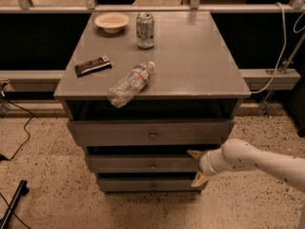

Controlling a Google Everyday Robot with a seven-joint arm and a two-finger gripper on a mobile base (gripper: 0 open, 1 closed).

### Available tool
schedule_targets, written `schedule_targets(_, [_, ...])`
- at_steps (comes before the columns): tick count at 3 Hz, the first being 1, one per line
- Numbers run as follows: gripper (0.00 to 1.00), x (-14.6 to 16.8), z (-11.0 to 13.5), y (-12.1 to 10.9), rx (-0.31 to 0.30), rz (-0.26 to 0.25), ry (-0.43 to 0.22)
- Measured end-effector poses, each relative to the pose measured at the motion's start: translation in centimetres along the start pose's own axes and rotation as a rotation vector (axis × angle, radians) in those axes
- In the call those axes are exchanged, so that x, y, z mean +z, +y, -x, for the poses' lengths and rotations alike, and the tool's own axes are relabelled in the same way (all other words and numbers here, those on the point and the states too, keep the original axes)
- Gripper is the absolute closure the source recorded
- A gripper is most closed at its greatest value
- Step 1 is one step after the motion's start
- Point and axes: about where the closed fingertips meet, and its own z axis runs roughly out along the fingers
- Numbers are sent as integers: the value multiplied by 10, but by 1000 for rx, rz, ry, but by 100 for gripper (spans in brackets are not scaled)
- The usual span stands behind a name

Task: Open middle drawer

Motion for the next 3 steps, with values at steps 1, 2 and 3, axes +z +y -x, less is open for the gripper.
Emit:
schedule_targets(1, [41,4,-4,2,8,11,6])
schedule_targets(2, [38,3,-5,5,19,13,4])
schedule_targets(3, [39,-10,0,24,33,30,-20])
